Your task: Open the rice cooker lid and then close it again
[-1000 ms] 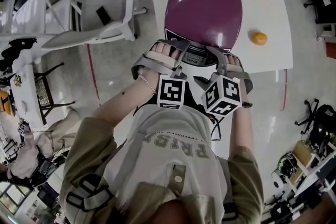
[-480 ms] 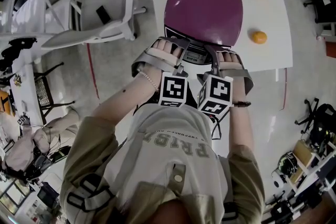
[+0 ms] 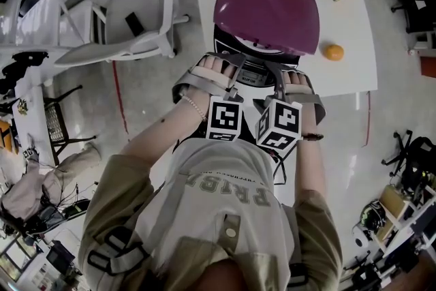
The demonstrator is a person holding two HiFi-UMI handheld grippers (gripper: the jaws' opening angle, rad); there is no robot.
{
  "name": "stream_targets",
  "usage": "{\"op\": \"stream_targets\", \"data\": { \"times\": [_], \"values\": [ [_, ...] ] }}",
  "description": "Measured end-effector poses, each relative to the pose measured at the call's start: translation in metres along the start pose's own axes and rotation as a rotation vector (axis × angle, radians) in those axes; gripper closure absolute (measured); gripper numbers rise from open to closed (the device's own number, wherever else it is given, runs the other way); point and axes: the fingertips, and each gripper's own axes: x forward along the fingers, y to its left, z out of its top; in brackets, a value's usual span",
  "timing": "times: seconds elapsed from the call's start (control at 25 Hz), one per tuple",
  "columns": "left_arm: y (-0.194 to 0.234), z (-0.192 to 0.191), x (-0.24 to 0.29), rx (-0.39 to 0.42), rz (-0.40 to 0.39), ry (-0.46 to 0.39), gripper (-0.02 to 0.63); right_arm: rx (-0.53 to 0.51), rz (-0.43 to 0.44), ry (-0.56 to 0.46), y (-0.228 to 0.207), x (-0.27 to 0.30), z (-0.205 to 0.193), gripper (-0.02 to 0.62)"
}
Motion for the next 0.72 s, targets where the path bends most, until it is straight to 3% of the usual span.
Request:
{"op": "stream_targets", "data": {
  "times": [0.72],
  "values": [
    [0.0041,0.0006,-0.0001,-0.026,0.002,-0.026,0.11,0.04,0.002,-0.03,-0.0054,0.0002,0.0028,0.169]
  ]
}}
